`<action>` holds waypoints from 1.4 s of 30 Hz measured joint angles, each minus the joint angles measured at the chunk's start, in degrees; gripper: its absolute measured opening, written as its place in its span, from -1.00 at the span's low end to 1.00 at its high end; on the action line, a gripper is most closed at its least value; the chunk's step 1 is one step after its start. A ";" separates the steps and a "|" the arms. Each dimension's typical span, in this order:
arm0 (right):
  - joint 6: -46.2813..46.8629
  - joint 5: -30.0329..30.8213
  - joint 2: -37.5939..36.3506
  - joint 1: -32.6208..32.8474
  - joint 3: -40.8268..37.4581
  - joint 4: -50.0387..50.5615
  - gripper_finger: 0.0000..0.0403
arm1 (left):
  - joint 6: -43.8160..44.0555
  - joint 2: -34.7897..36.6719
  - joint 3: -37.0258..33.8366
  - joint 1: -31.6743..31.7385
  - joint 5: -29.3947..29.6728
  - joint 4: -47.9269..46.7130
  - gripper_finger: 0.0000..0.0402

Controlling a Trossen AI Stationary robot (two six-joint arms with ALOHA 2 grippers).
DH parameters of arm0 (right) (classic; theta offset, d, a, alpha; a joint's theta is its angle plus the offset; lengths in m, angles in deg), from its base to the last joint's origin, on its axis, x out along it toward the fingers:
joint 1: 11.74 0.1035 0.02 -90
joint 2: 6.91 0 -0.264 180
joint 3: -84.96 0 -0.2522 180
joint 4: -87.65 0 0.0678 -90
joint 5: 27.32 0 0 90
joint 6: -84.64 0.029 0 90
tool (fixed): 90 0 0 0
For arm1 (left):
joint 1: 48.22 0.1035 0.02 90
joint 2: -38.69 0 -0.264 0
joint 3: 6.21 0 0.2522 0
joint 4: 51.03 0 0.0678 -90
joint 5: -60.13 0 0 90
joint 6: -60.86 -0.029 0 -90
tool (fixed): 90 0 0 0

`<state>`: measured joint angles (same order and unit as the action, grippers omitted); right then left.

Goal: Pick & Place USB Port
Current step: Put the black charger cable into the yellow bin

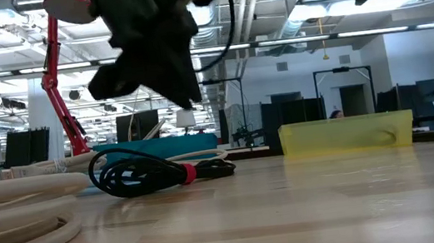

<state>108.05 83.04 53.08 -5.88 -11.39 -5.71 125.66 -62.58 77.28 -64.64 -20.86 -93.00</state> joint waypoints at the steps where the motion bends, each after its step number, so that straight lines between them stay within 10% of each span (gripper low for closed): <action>1: -0.02 -0.02 0.00 0.00 0.00 0.00 -0.41 | -0.20 -0.51 -0.02 0.33 0.01 -0.05 -0.64; 13: 0.00 -0.37 0.00 0.00 0.00 0.02 -0.41 | -3.33 -6.44 -0.04 4.37 0.01 -0.06 -0.21; 42: -1.32 2.67 0.00 -0.02 0.00 0.00 -0.41 | -2.51 -6.04 -10.61 5.13 -4.25 12.70 -0.23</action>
<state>106.73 85.70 53.08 -5.90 -11.39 -5.71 123.15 -68.63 66.67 -59.51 -25.11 -80.30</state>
